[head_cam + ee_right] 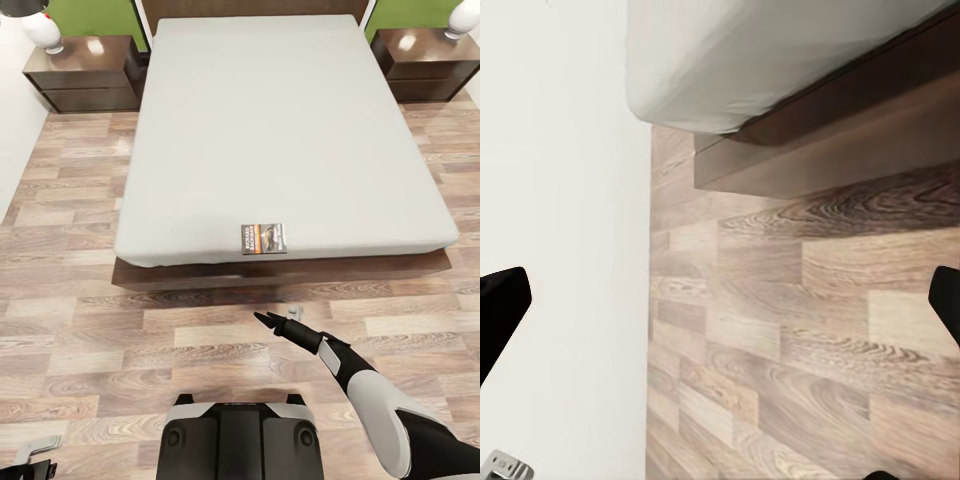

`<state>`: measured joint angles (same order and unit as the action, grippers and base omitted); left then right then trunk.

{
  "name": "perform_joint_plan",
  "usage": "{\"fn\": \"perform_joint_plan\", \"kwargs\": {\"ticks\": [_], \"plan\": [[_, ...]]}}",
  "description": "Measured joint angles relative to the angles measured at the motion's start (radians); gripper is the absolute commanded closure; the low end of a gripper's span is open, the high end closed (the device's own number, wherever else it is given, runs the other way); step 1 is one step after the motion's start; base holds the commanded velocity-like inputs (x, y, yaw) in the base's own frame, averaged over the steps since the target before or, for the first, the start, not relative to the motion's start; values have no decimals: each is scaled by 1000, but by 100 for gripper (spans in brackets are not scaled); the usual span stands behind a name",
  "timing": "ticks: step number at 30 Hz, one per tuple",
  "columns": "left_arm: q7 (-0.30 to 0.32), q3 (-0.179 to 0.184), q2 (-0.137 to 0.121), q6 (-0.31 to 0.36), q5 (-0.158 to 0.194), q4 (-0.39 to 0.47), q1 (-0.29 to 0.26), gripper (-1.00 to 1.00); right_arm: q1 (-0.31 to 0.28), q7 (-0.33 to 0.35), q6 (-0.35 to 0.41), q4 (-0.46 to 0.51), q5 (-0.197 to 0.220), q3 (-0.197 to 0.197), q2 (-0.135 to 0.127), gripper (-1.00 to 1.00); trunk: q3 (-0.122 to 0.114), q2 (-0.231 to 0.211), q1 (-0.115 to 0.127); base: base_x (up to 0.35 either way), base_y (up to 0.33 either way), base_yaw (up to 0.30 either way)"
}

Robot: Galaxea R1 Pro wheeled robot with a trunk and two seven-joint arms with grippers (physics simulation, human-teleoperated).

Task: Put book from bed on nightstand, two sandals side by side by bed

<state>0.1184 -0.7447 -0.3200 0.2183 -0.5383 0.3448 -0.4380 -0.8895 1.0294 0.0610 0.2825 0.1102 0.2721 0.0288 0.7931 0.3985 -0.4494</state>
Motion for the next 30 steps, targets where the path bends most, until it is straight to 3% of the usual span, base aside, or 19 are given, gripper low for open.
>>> {"fn": "perform_joint_plan", "kwargs": {"ticks": [30], "plan": [[-7,0,0,1,-1,0,0,-100,0,4,-1,-1,4,4,-14,-100,0,0,0,2,101,0]]}}
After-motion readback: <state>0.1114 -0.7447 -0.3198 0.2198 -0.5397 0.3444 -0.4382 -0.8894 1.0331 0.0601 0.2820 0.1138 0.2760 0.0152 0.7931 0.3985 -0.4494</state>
